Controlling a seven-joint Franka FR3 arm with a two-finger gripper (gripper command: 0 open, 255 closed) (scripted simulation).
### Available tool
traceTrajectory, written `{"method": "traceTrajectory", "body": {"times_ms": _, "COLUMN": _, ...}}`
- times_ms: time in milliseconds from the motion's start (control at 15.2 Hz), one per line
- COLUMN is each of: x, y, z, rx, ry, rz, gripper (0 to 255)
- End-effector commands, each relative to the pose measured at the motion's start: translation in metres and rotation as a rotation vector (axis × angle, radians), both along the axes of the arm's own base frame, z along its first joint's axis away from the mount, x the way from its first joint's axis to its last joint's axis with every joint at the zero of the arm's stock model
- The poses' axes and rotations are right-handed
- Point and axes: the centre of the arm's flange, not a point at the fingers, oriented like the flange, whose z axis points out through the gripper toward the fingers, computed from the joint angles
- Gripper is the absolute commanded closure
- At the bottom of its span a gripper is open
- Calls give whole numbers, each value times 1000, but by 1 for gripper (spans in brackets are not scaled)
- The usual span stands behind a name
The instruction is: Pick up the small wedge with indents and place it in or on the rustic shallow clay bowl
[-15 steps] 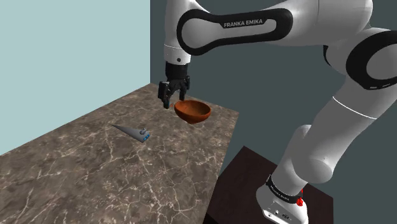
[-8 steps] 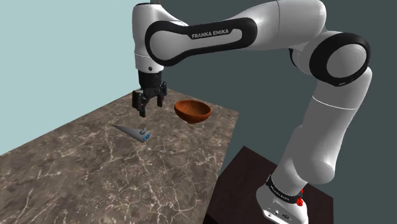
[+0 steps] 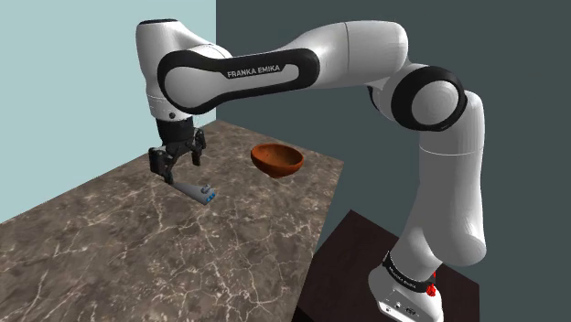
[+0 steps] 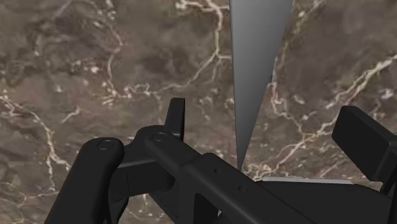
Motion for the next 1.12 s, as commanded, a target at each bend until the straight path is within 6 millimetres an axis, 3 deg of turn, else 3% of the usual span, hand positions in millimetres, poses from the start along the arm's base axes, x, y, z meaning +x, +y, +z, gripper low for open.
{"method": "traceTrajectory", "body": {"times_ms": 0, "x": 3, "y": 2, "z": -9, "rx": -1, "ry": -1, "rz": 2, "gripper": 0}}
{"method": "traceTrajectory", "body": {"times_ms": 330, "x": 2, "y": 1, "z": -38, "rx": -1, "ry": -1, "rz": 2, "gripper": 0}}
{"method": "traceTrajectory", "body": {"times_ms": 858, "x": 2, "y": 1, "z": -38, "rx": -1, "ry": -1, "rz": 2, "gripper": 0}}
{"method": "traceTrajectory", "body": {"times_ms": 924, "x": 2, "y": 1, "z": -38, "rx": -1, "ry": -1, "rz": 2, "gripper": 255}}
{"method": "traceTrajectory", "body": {"times_ms": 1056, "x": 2, "y": 1, "z": -38, "rx": -1, "ry": -1, "rz": 2, "gripper": 255}}
